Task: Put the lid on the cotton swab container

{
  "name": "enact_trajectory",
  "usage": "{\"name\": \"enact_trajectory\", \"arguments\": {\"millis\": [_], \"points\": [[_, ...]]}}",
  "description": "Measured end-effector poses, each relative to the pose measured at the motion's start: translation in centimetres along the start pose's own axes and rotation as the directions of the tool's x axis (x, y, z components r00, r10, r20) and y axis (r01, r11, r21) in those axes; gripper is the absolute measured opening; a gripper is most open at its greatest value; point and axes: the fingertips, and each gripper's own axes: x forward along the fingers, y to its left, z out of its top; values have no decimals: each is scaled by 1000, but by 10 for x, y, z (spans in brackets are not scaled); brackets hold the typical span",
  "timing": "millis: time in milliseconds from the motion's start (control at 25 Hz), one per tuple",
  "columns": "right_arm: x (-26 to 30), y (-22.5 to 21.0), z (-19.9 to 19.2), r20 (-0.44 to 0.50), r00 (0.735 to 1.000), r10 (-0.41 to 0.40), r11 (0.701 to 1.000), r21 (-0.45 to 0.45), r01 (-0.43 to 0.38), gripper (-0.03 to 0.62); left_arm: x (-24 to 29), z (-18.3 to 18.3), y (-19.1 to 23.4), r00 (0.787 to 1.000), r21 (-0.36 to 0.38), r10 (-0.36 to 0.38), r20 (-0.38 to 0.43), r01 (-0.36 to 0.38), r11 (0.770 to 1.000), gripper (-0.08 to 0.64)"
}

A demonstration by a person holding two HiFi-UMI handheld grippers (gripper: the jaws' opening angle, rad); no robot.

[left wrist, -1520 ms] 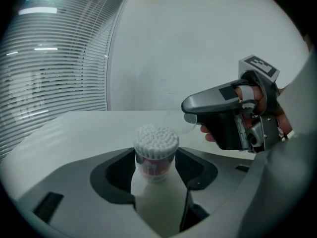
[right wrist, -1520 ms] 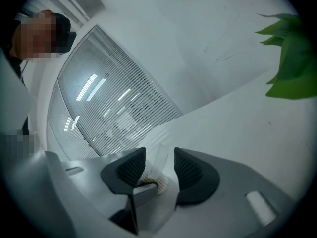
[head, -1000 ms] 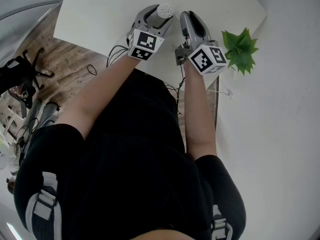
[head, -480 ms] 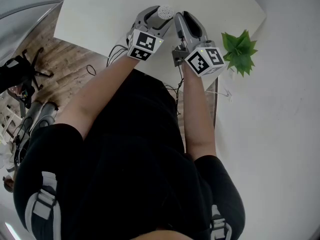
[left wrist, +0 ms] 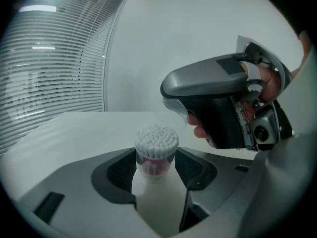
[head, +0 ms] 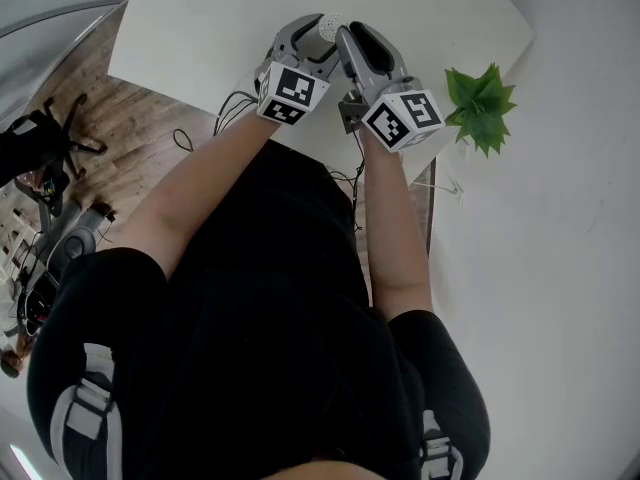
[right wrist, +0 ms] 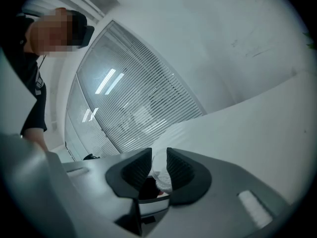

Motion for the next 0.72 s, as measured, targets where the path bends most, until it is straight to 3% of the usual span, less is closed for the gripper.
{"name": "enact_trajectory", "arguments": {"millis": [280,520,720], "points": [[11,3,-13,-57,998,1,999,-52,-4,92,1,-1,0,1000,2,-7,0,7,1000,249],[17,-8,-22,-90,995,-51,997,-69,44,77,2,-1,0,1000,3,-17,1,17,1000,249],[21,-7,-24,-120,990,-79,978,-201,54,77,1,-1,0,1000,9,-22,6,22,1000,249]]}}
